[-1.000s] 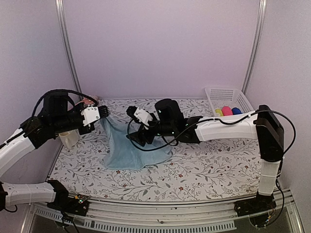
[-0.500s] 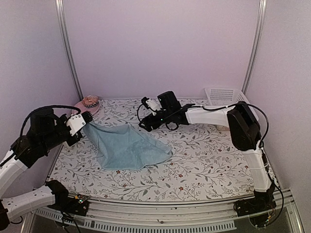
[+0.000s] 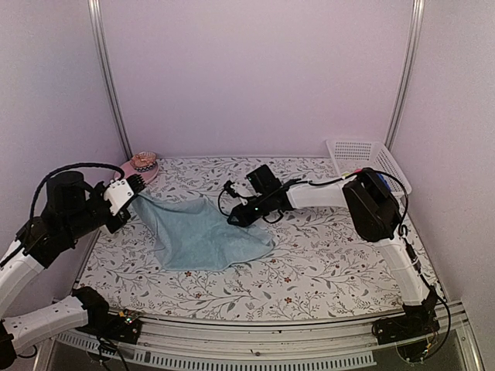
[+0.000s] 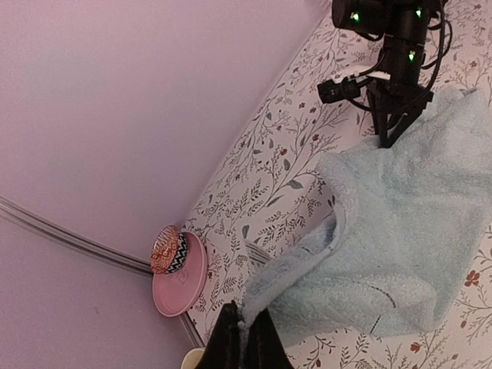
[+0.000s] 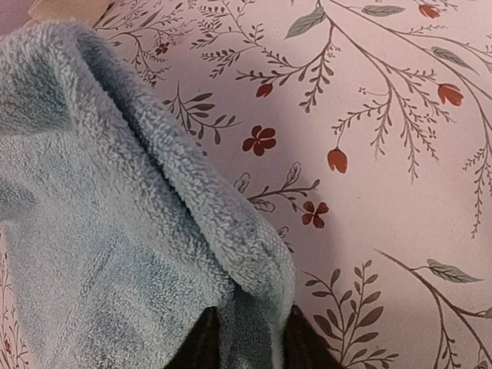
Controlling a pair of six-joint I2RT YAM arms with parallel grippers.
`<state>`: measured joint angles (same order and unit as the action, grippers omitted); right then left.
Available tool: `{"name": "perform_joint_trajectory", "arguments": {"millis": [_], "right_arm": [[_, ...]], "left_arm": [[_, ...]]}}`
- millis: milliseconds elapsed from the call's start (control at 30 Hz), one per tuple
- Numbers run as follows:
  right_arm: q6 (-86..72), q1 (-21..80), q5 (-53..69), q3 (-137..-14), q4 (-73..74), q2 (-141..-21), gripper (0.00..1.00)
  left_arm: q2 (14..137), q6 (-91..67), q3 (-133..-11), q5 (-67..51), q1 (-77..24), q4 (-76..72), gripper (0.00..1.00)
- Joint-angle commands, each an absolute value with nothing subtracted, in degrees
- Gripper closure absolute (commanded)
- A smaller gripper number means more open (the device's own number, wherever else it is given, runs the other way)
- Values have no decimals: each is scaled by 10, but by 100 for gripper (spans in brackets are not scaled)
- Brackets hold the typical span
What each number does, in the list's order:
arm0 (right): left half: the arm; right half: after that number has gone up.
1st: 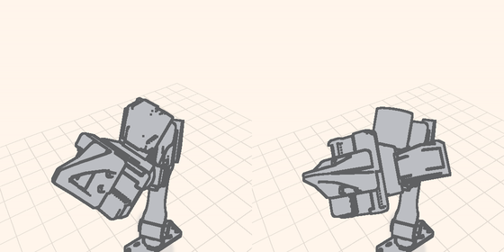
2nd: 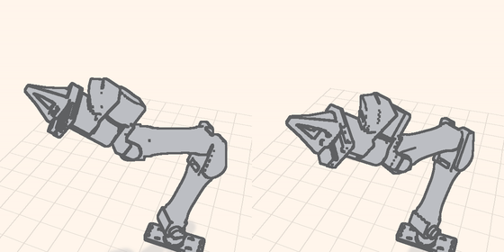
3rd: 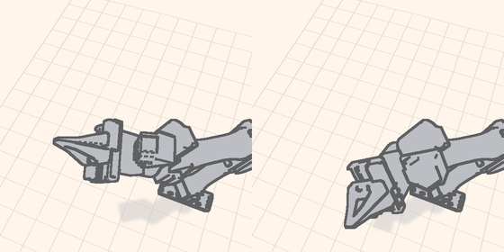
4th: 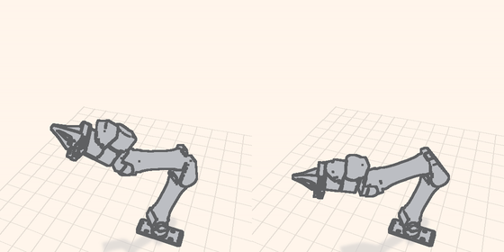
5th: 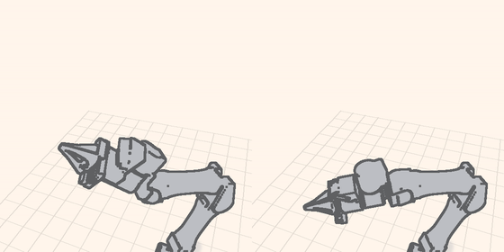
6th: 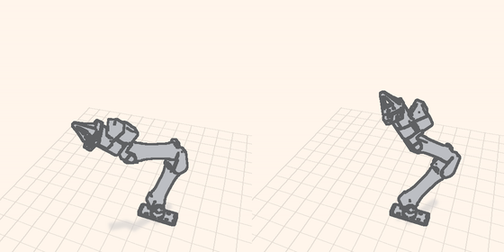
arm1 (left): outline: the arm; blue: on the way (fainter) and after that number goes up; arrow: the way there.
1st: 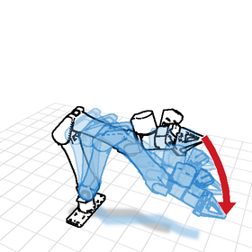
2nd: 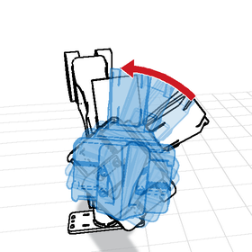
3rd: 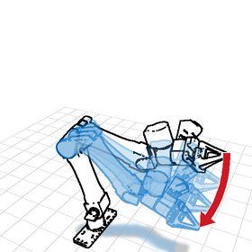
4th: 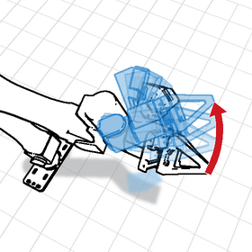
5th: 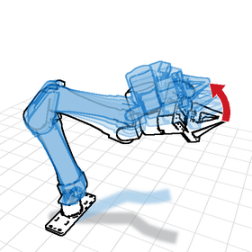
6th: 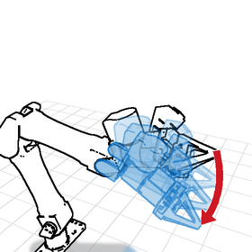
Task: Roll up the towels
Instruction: Adjust the towel at the center of the board.
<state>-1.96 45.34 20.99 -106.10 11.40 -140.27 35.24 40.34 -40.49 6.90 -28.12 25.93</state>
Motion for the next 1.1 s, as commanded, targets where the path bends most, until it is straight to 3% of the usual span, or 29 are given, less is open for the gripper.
{"name": "perform_joint_trajectory", "arguments": {"millis": [0,200,300,433,567,767,967,1000,1067], "right_arm": [[-8,451,227,-1069,126,-1413,97],[41,442,52,-1051,120,-1340,98],[58,413,-5,-1034,101,-1270,98],[76,387,-32,-956,32,-1143,98],[107,387,-13,-859,-20,-1035,98],[142,452,-1,-688,-21,-955,98],[123,564,-26,-617,79,-982,98],[117,577,-16,-617,96,-990,94],[102,596,-11,-617,120,-1005,71]], "left_arm": [[357,390,-394,61,-273,235,100],[451,421,-406,111,-265,158,100],[535,427,-476,113,-230,137,100],[604,428,-584,78,-185,136,100],[593,444,-619,23,-171,138,100],[498,462,-489,-15,-167,140,100],[440,478,-368,12,-166,176,100],[435,477,-355,18,-165,179,100],[425,477,-335,26,-166,182,100]]}}
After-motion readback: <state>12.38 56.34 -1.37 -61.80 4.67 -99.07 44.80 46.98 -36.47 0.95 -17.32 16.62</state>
